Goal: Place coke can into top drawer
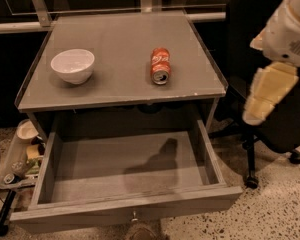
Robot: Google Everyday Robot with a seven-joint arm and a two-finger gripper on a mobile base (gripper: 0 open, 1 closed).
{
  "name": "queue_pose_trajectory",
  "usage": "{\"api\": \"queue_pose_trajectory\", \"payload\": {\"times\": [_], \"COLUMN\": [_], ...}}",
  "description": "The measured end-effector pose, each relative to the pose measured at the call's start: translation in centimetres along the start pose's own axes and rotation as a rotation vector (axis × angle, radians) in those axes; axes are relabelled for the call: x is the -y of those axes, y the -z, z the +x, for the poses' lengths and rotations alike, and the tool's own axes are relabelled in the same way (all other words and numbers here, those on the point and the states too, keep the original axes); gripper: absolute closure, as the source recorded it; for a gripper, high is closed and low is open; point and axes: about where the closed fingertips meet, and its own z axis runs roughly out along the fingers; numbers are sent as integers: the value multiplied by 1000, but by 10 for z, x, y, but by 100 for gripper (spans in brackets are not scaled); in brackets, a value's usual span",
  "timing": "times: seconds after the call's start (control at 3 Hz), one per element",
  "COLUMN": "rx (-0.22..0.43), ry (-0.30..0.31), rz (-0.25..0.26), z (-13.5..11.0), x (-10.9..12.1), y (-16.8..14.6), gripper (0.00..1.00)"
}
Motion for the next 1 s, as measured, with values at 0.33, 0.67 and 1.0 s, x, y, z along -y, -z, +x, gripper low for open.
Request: {"api": "queue_pose_trajectory", "payload": {"times": [0.33, 0.67, 1.0], "rx": [-17, -29, -1], "ry": [-124, -228, -235], "rz": [14, 20, 38], "z": [-28, -63, -77], "x": [45, 88, 98], "y": [-24, -41, -37], "gripper": [0, 0, 0]}}
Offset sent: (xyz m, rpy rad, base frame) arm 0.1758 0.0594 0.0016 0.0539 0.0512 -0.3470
